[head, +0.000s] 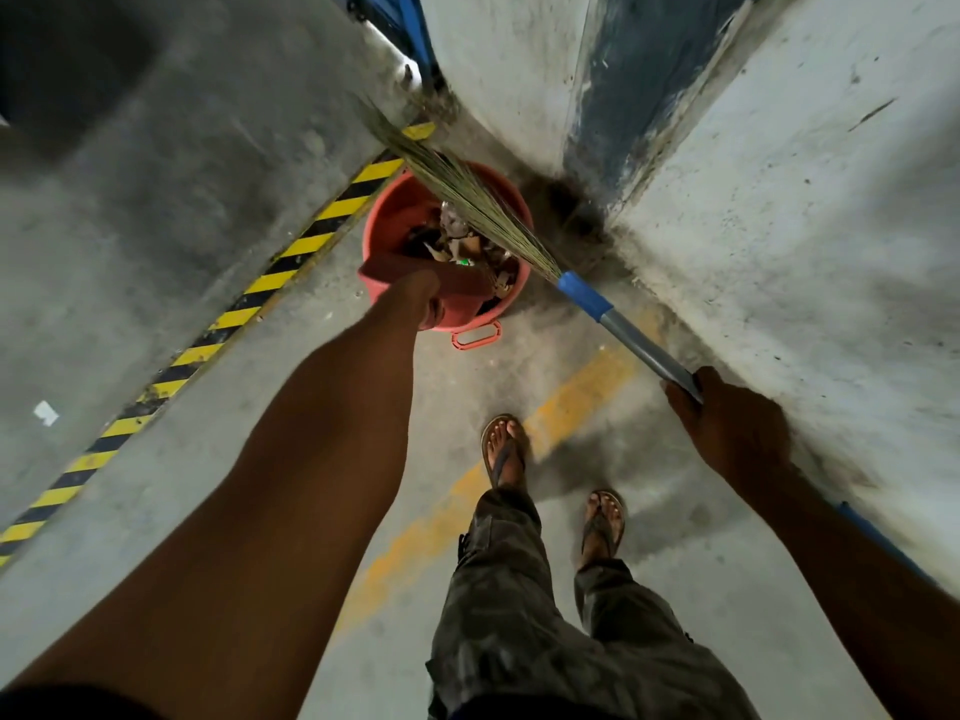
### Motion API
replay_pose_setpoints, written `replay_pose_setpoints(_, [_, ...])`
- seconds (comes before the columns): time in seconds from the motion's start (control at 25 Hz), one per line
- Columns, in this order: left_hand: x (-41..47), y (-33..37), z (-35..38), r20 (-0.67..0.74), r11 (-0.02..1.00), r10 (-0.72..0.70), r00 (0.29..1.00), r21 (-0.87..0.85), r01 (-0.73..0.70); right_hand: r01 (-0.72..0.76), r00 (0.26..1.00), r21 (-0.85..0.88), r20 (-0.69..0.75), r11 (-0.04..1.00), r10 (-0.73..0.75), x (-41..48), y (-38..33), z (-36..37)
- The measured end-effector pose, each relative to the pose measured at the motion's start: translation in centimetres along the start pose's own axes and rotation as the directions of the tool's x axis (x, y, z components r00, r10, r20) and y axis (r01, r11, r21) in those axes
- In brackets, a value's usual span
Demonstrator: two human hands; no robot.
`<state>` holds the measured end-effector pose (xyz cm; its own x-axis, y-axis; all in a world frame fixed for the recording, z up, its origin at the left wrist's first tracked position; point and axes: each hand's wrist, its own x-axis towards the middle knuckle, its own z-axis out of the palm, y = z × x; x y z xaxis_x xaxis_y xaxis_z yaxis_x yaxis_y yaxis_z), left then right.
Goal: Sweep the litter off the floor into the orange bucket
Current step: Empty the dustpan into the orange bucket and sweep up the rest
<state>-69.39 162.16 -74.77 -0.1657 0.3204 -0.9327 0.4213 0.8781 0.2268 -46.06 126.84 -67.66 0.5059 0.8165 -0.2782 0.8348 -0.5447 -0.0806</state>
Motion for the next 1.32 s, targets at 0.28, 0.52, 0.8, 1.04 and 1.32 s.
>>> replay_pose_setpoints(0.28, [-5.4, -5.6, -2.3, -0.024, 0.989, 0.071, 0.997, -0.126, -0.073, 0.062, 0.996, 0.070, -0.061, 0.996, -0.058, -4.8, 0.7, -1.5])
replay_pose_setpoints(0.52, [-13.8, -14.9, -3.0, -0.086, 0.916, 0.326, 0.941, -0.216, -0.337, 0.032, 0.999, 0.152, 0.023, 0.988, -0.036, -11.2, 2.5, -4.0])
replay_pose_setpoints(0.8, [-21.2, -28.0, -4.0, -0.097, 0.869, 0.398, 0.912, -0.279, -0.409, -0.067, 0.986, 0.362, 0.166, 0.930, 0.006, -21.9, 6.4, -6.1])
replay_pose_setpoints(1.04, [-22.8, -37.3, -3.3, -0.068, 0.835, 0.485, 0.872, -0.260, -0.485, -0.222, 0.971, 0.485, 0.184, 0.846, 0.150, -35.2, 6.7, -3.2])
replay_pose_setpoints(1.32, [-27.0, -49.6, -4.0, 0.063, 0.814, 0.571, 0.819, -0.174, -0.554, -0.443, 0.895, 0.594, 0.256, 0.671, 0.364, -52.0, 4.1, 1.8])
